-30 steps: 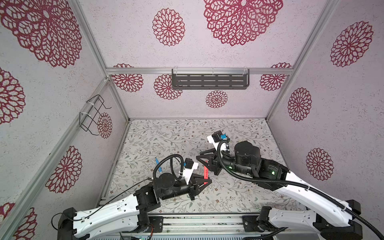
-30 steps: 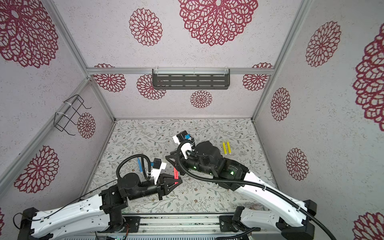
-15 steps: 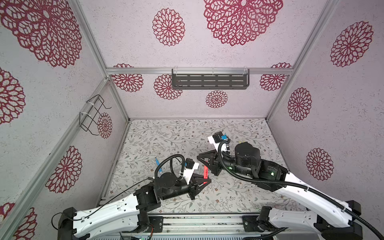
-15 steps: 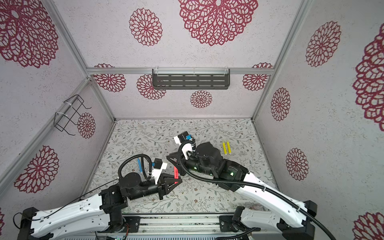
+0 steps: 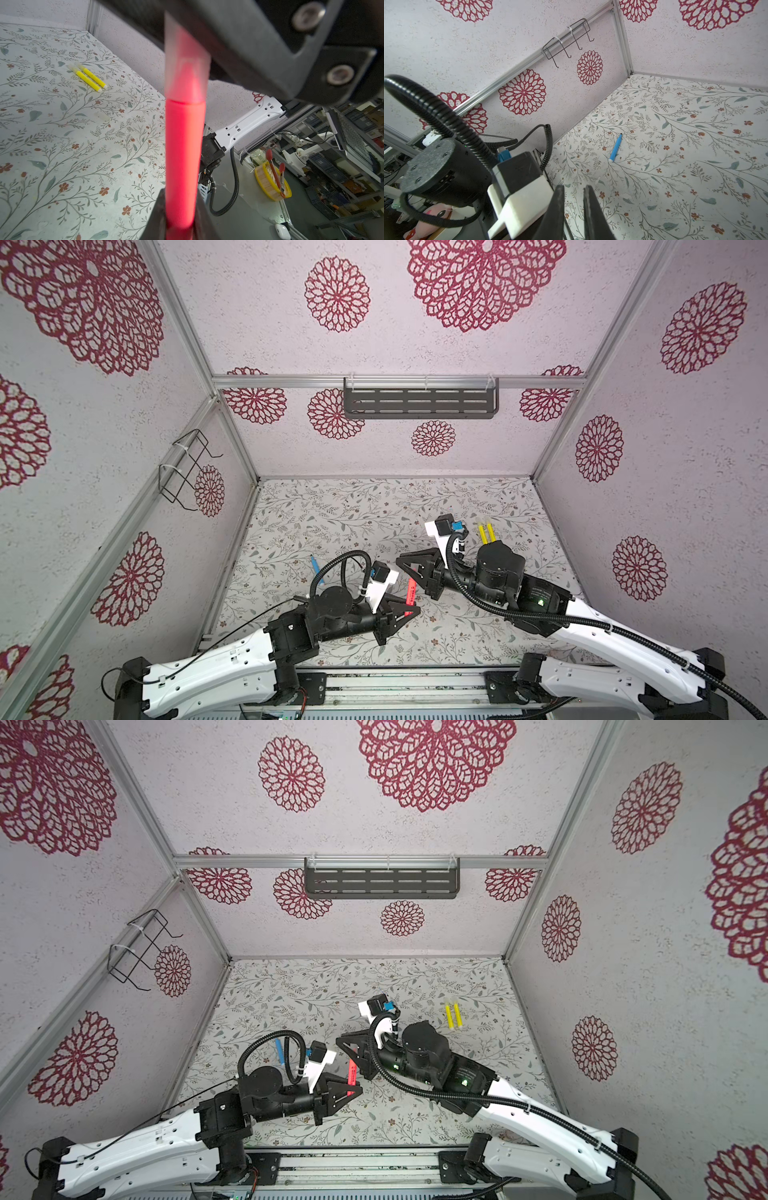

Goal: Insert the pens into the pen caps

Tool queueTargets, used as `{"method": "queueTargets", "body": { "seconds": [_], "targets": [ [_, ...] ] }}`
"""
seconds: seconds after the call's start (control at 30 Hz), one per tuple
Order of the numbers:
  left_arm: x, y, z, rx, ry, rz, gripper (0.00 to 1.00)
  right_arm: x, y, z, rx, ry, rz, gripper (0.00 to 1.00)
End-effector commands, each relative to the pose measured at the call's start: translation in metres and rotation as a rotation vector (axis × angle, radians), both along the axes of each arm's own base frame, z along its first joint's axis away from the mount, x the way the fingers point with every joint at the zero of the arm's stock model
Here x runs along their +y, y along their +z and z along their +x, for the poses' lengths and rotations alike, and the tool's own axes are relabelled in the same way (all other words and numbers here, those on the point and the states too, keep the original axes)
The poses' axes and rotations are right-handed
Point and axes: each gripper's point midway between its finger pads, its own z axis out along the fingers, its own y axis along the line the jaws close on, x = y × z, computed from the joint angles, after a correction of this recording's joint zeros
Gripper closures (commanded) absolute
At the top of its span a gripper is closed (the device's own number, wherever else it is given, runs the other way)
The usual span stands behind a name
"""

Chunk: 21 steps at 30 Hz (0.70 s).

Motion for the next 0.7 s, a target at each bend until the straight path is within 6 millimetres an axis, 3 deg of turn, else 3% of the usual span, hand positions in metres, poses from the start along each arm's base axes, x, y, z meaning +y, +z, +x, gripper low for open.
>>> {"method": "queueTargets", "body": {
  "seconds": [0.0, 0.6, 0.67],
  "targets": [
    [0.019, 0.088, 0.011, -0.117, 0.074, -0.285, 1.0, -0.001, -0.064, -0.011, 0.084, 0.023, -0.192, 1.0],
    [0.04, 0.1, 0.034, -0.131, 0.175, -0.294, 1.0, 0.0, -0.13, -0.032, 0.182, 0.019, -0.314, 1.0],
    [0.043, 0.103, 0.036, -0.135, 0.186, -0.305, 1.0, 0.003, -0.136, -0.043, 0.189, 0.045, -0.325, 1.0]
  ]
}}
